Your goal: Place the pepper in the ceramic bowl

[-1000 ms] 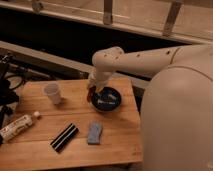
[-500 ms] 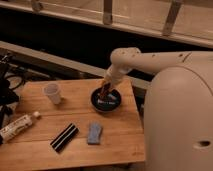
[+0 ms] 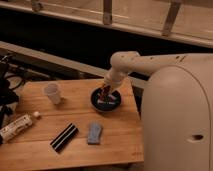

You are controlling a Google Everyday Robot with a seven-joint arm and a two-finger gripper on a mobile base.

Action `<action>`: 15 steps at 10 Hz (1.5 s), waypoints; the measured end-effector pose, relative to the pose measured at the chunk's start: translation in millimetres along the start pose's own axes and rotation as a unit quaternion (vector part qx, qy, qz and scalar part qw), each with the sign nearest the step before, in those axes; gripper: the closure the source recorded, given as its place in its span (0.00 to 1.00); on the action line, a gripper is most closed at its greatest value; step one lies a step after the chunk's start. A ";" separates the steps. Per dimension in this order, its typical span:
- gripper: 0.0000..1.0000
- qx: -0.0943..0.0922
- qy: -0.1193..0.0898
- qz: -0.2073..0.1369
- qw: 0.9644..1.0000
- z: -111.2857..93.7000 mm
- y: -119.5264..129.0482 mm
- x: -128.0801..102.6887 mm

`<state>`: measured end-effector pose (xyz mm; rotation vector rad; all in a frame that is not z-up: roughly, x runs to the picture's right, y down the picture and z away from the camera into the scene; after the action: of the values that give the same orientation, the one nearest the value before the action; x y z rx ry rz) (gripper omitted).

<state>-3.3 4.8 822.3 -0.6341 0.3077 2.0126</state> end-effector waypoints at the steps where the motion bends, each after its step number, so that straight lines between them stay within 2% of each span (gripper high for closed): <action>1: 1.00 0.002 0.003 0.000 1.000 4.6 0.1 -0.2; 3: 1.00 0.009 0.007 -0.006 1.000 8.8 -10.7 0.4; 5: 0.98 0.010 0.010 -0.012 1.000 8.2 -9.3 2.0; 6: 0.85 0.012 0.014 -0.019 1.000 12.2 3.4 4.9; 7: 0.77 0.013 0.016 -0.021 1.000 14.4 7.0 5.5; 8: 0.71 0.014 0.016 -0.022 1.000 15.1 6.7 5.2; 10: 0.65 0.018 0.019 -0.027 0.999 13.9 -3.1 5.8; 11: 0.58 0.019 0.021 -0.029 0.999 14.3 -0.7 6.9; 14: 0.29 0.024 0.026 -0.035 0.999 17.7 8.2 10.5; 15: 0.26 0.026 0.027 -0.035 0.999 17.8 6.5 10.6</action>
<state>-18.6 17.6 830.9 -0.6579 0.3644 1.9173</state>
